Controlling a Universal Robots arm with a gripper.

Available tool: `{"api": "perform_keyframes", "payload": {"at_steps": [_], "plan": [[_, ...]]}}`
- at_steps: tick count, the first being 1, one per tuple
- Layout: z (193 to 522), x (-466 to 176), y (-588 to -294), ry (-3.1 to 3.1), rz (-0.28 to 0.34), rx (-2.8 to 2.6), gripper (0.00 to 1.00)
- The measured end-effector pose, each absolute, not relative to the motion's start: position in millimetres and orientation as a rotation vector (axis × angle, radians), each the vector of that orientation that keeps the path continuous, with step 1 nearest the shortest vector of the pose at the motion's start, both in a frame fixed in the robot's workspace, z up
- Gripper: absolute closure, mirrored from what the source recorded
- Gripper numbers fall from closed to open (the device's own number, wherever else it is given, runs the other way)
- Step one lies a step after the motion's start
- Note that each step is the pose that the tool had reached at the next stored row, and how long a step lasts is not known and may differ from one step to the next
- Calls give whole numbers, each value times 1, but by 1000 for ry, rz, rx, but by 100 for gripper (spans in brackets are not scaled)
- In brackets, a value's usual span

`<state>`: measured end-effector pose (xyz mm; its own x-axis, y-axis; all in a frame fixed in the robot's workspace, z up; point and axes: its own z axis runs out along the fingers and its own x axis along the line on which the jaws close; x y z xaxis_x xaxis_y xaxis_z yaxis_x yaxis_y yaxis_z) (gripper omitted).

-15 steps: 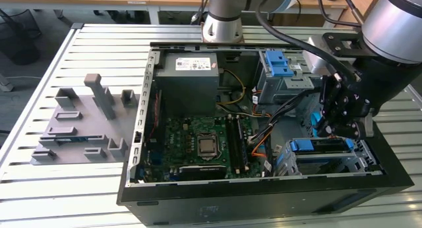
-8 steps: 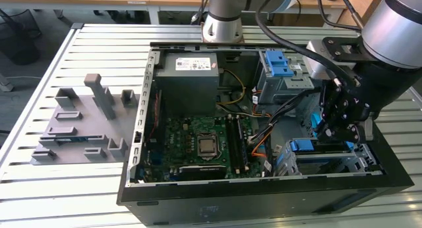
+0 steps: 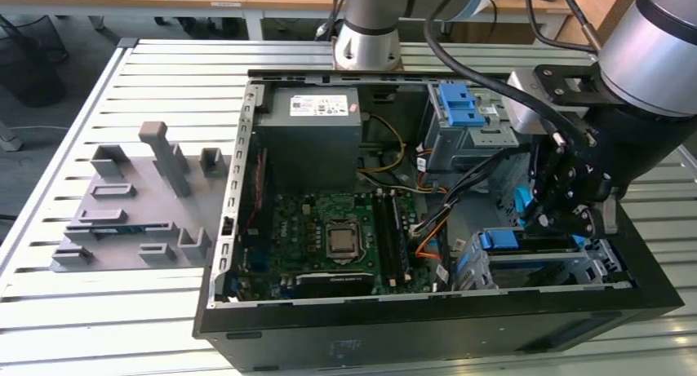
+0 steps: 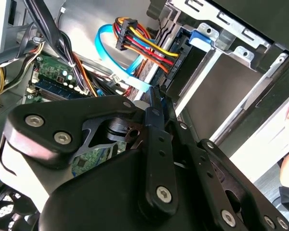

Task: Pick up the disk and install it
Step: 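Insert the second disk wire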

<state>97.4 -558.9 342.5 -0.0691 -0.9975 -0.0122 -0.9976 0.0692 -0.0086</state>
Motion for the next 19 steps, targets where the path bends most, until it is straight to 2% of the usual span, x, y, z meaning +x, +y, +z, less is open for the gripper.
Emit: {"api": "perform_keyframes", "payload": {"at_steps": [19], "plan": [[337,101,-562,2284,10,-2131,84]]}}
